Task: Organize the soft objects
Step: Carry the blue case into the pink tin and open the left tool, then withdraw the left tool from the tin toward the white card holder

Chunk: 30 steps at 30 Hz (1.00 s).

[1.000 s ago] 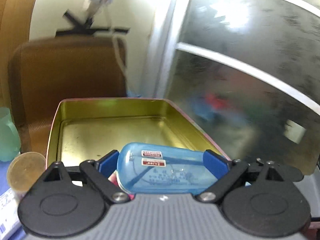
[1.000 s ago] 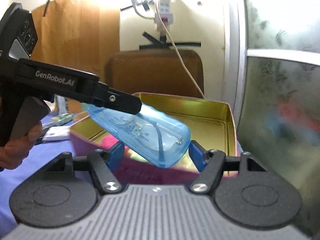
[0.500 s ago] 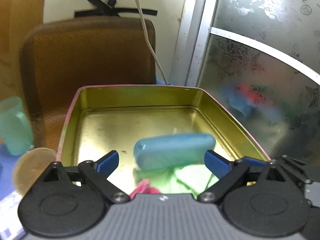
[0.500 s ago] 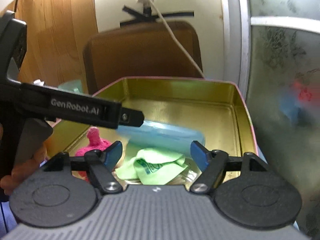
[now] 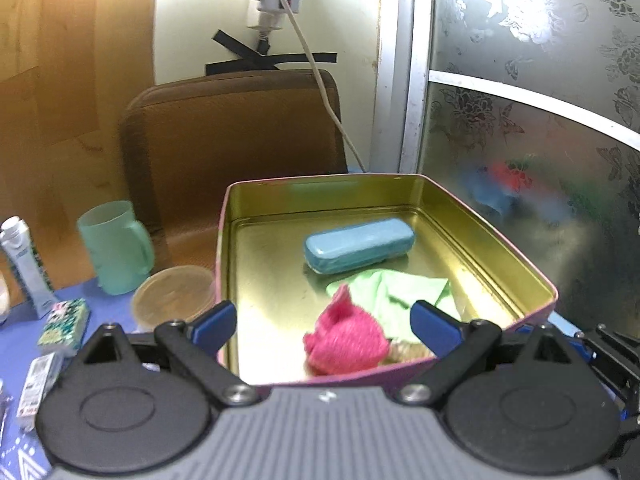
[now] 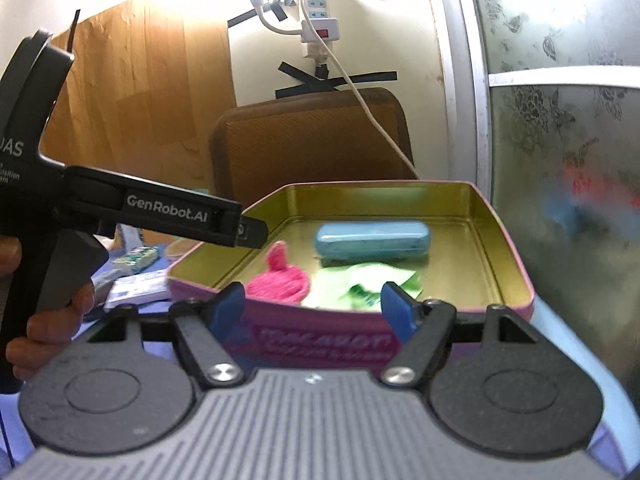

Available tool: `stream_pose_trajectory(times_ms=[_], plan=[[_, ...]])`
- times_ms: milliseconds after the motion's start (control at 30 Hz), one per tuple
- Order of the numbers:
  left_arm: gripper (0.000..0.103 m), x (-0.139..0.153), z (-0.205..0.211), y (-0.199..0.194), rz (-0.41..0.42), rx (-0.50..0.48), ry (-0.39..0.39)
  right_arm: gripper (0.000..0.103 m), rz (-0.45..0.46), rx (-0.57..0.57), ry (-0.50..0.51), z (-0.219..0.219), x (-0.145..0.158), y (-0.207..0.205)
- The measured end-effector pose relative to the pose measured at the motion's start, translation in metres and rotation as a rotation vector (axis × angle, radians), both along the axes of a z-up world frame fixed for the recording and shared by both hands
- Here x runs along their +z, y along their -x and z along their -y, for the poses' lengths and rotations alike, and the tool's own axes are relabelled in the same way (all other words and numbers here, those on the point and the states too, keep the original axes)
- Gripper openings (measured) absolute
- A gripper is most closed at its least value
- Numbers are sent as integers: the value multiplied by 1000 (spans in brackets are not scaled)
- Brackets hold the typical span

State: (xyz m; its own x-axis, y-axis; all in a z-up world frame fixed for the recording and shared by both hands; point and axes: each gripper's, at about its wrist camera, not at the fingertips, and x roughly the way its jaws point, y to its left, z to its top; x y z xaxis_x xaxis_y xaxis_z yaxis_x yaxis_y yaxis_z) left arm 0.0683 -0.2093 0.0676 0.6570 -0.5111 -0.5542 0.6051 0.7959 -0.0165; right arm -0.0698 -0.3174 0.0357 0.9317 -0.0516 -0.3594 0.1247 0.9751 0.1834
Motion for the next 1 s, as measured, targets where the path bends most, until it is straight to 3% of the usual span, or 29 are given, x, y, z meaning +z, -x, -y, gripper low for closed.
stream_pose_trajectory(times_ms=[367,633,900,1000], plan=[[98,-11,-43,24,-13,35,1,77,-18,16,-36,-28,-4,14],[98,-40,-80,26,-51,93,-26,76,-74,35,-26,-52,-17,7],[98,-67,-130,16,-93,185,-60,48,-155,121,35,-84,-32,-10],[98,-71,-149,12,-98,213,-62,45,-172,154,51,-96,-34,-17]])
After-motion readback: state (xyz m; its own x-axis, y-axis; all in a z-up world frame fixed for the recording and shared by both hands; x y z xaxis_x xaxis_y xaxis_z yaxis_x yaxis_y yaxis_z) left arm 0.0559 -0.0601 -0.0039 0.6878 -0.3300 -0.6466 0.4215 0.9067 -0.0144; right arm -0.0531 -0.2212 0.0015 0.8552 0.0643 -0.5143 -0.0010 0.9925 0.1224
